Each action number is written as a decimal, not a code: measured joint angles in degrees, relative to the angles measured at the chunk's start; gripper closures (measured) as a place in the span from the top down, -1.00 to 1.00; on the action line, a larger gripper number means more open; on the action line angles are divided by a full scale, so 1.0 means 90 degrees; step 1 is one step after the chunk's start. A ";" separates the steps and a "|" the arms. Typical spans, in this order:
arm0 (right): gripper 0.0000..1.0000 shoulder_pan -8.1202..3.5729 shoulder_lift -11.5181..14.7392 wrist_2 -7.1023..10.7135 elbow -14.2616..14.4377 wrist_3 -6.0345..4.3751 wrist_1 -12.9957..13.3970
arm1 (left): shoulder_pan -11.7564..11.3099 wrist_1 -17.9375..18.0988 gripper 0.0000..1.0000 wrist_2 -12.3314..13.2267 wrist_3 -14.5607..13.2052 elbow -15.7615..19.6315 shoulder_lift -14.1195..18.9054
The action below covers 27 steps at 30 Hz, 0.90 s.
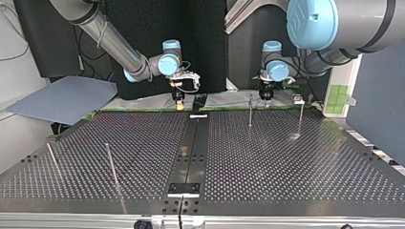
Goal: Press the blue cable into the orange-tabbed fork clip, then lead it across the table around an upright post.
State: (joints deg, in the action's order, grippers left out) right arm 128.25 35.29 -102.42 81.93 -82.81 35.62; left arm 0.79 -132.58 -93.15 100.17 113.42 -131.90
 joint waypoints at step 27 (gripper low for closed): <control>-1.00 0.0001 -0.0005 0.0117 0.0002 -0.0083 -0.0011 | 0.0127 0.0212 1.00 0.0937 0.0069 0.1187 0.0790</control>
State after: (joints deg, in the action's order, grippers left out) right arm 128.26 35.25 -101.37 81.95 -83.56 35.52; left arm 1.93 -130.67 -84.72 100.80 124.11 -124.79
